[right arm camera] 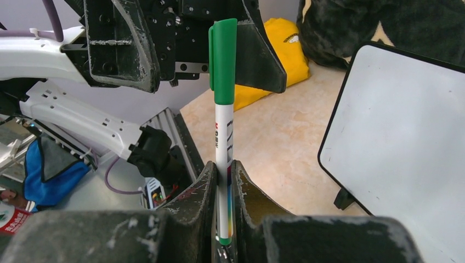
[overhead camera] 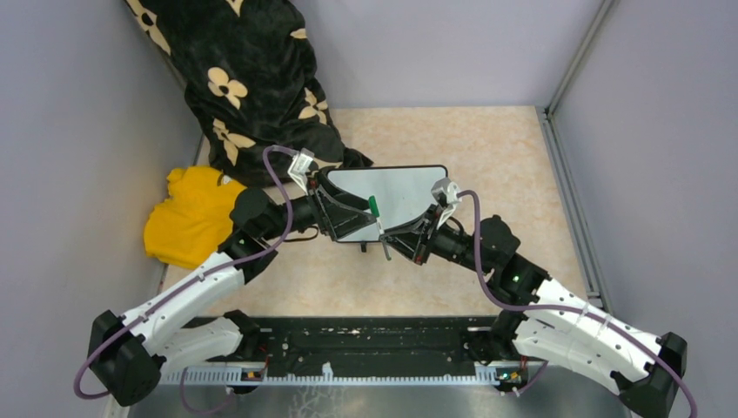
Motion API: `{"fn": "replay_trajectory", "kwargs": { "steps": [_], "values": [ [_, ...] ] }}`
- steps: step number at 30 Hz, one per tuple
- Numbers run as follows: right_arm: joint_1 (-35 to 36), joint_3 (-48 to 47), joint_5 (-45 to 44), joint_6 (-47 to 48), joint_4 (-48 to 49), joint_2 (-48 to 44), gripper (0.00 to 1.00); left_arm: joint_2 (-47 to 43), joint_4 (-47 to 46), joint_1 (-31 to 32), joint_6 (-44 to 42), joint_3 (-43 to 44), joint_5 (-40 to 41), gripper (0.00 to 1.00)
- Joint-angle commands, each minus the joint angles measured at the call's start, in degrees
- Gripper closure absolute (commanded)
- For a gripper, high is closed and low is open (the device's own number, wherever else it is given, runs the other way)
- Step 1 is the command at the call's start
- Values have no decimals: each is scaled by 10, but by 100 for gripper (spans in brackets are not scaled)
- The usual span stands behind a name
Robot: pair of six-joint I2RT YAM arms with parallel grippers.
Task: Write a sentence on the whiteboard
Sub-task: Open the whiteboard marker at the center of the board.
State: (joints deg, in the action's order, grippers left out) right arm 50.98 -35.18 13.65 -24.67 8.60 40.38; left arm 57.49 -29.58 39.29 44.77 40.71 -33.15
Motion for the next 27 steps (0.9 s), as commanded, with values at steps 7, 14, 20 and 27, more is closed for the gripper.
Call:
{"fn": "replay_trajectory", "kwargs": {
  "steps": [7, 14, 20, 27],
  "values": [
    [12, -7, 3, -3, 33, 10, 100, 9, -49, 2, 14, 22, -22, 28],
    [14, -12, 2, -2, 32, 19, 100, 17, -56, 2, 13, 25, -35, 45],
    [15, -15, 1, 0, 29, 20, 100, 17, -57, 2, 12, 20, -38, 55],
    [15, -16, 2, 1, 27, 21, 100, 18, -56, 2, 10, 13, -41, 75]
  ]
}}
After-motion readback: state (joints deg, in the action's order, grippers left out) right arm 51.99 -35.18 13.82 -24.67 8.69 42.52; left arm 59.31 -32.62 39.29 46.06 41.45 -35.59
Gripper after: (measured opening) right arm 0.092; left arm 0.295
